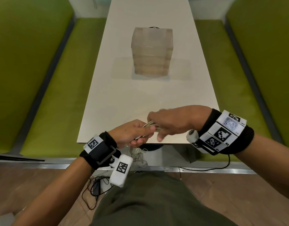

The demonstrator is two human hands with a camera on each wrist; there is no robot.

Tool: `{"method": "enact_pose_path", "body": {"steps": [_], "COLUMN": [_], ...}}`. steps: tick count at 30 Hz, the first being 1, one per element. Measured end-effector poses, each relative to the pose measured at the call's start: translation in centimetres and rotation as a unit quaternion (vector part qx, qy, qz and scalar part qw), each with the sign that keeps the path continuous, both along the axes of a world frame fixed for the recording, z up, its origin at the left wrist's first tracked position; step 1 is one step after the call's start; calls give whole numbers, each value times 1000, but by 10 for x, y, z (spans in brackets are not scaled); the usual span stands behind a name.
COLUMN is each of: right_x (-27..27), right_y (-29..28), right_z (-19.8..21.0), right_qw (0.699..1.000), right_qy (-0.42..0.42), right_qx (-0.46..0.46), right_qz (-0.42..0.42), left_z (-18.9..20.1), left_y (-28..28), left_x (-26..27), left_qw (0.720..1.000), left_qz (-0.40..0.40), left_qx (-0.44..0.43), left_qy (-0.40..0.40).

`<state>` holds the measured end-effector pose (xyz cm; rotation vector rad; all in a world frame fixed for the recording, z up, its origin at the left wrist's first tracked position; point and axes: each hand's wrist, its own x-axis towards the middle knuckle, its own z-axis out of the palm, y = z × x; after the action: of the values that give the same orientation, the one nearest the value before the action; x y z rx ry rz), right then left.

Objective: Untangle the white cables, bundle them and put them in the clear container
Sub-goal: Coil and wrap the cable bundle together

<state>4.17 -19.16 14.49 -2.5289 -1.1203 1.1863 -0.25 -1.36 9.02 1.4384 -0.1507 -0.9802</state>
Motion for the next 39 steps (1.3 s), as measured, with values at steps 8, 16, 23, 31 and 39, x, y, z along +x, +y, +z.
{"method": "enact_pose_path", "body": {"steps": [8, 16, 23, 31, 39], "right_x": [-4, 3, -8, -11, -10], "right_y": [4, -15, -22, -30, -25], "right_z": [-16, -18, -16, -23, -24], "right_qw": [996, 957, 942, 936, 936], "right_qy": [65, 255, 291, 299, 289], "right_qx": [-30, 82, 137, 152, 143], "right_qz": [60, -113, -95, -110, -142], "left_z": [-1, 14, 8, 8, 1], "left_y": [-12, -6, -5, -18, -17], "left_x": [-4, 5, -2, -6, -8], "left_qw": [991, 980, 979, 986, 983], "left_qz": [-99, -121, -133, -100, -36], "left_qx": [85, 128, 95, 121, 137], "left_qy": [-39, -96, -122, -57, -118]}}
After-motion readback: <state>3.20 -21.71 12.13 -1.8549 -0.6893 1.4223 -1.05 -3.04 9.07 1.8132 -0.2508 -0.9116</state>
